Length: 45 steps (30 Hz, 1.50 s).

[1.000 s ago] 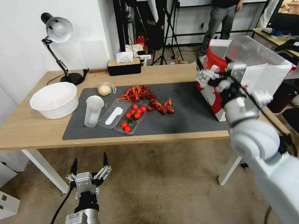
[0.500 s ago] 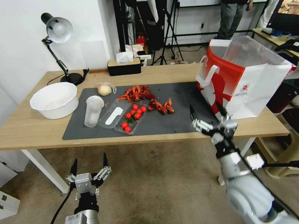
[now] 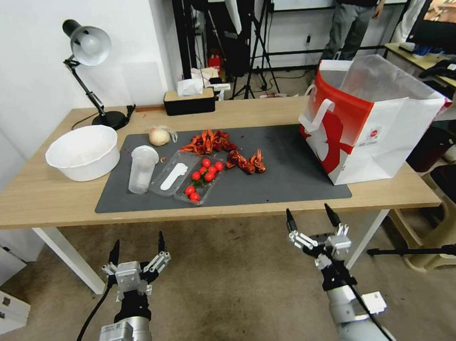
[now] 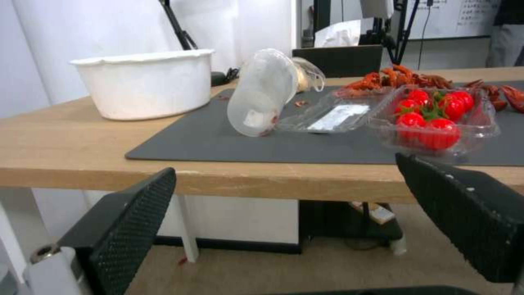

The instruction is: Pick up the trash from the table and place it into the takeout bag.

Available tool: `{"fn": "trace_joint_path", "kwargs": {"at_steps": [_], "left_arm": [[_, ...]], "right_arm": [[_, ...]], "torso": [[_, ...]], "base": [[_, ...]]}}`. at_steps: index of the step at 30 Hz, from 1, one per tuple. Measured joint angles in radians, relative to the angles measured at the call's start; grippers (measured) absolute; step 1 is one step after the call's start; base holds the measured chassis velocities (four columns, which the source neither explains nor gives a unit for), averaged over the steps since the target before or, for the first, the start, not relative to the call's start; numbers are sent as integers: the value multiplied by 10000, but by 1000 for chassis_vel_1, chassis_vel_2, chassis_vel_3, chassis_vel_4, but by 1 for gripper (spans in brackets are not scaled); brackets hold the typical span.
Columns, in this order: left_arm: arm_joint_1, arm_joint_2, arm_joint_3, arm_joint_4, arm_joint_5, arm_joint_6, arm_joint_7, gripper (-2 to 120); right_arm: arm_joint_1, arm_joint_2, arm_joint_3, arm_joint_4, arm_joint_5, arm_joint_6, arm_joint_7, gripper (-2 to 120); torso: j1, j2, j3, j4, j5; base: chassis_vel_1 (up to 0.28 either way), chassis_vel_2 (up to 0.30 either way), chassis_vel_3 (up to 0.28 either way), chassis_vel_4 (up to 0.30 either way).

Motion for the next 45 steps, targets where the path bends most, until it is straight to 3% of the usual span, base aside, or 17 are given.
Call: {"fn": "trace_joint_path", "kwargs": {"at_steps": [20,28,36,39,45], "left_arm": [[-78,47,24,41,-63,-23,3,100],[-1017,424,-116,-23,-831,406,-175,100],[-2472,1729,-346,135,-2102,1196,-382,100],[-3234,2567,-335,564,-2729,1397,-457,100],[-4347,3447,-109,1284,-3467,1527,-334,100]], "right_arm": [[-58,184,-168,-208,2,61,145,100],[-54,178,-130,-68,-88,16,162,100],[-77,199,-139,6,-128,-73,172,100],[-104,180,-140,86,-131,-154,176,100],[-135,170,-137,99,-173,-184,177,100]], "torso": [[2,-2,1,0,1],[2,-2,1,0,1],[2,-2,1,0,-1],[3,-2,2,1,-1],[2,-2,2,-1,0]], "base": [[0,0,0,0],[0,0,0,0],[0,0,0,0],[0,0,0,0],[0,0,0,0]]}}
